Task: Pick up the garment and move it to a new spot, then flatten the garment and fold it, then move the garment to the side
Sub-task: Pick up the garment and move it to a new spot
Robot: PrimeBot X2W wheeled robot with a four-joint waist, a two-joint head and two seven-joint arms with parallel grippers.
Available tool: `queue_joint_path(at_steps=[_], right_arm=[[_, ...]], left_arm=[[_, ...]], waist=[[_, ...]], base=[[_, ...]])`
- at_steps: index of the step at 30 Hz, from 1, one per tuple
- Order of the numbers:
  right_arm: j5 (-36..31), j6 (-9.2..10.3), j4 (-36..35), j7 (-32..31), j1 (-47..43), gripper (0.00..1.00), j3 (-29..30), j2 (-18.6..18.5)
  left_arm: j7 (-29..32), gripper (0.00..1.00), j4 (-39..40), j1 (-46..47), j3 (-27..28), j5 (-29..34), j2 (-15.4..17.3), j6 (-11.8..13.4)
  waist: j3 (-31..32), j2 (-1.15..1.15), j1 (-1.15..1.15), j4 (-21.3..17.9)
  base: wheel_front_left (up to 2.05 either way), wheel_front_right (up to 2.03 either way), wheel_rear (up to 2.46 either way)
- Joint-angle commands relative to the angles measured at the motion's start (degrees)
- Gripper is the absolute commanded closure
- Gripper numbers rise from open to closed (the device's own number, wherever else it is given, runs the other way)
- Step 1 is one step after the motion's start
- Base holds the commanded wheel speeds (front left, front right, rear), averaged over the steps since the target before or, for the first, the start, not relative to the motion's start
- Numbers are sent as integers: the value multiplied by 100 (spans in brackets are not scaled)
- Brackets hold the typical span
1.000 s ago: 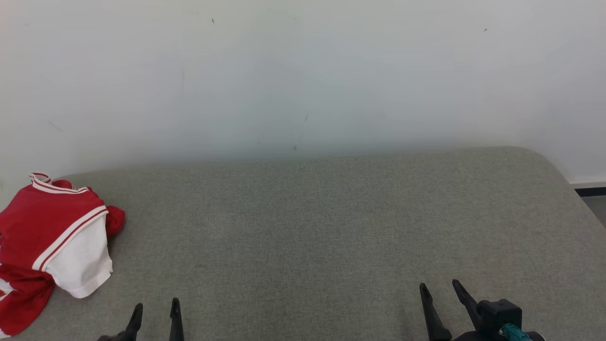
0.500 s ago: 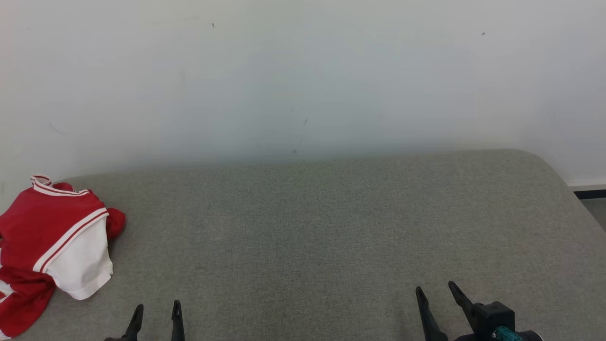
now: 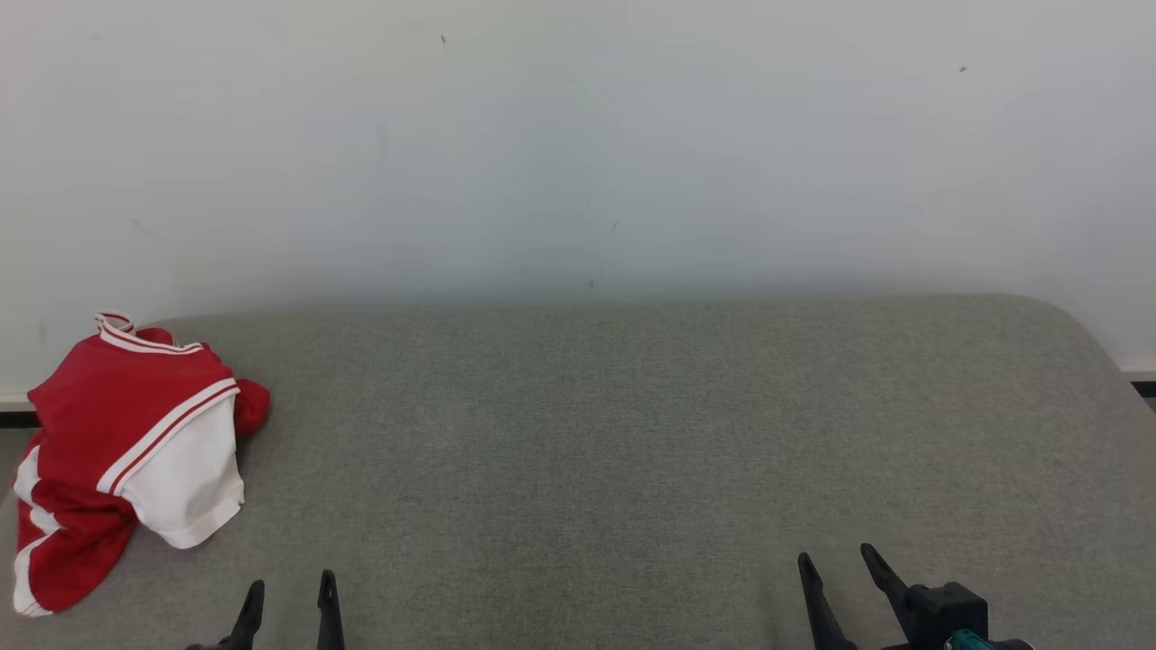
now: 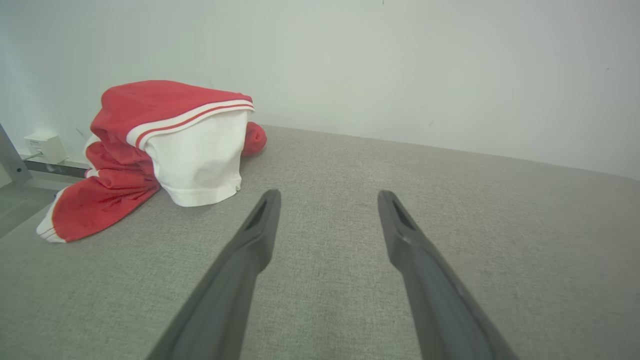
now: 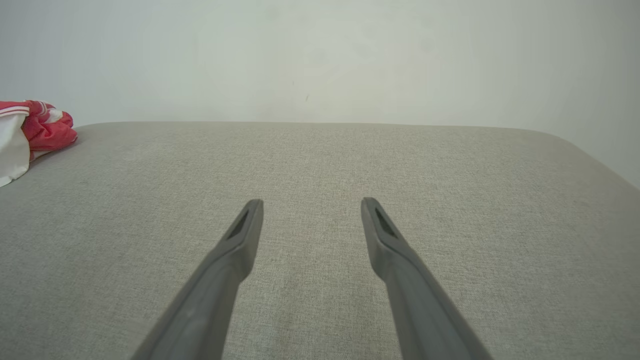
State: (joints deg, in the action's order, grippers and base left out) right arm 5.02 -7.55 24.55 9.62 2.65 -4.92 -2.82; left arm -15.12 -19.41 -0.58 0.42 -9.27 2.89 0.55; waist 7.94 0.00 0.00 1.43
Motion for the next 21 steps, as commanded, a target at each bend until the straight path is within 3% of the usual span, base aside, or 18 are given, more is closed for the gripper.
queue_joint_path(at_steps=[1,5,21], right_arm=[[53,12,-19,35,-54,0,-6,-13],[84,12,-12,55,-82,0,-41,-11],[421,12,254,290,-93,0,-248,-11]], left_arm=[[-7,0,35,-92,33,22,0,15],[-6,0,52,-120,85,69,2,13],[-6,0,130,-248,315,213,169,-16]], waist=[[-14,0,0,217],[-9,0,0,446],[125,0,0,1968]], base=[[0,0,0],[0,0,0],[0,0,0]])
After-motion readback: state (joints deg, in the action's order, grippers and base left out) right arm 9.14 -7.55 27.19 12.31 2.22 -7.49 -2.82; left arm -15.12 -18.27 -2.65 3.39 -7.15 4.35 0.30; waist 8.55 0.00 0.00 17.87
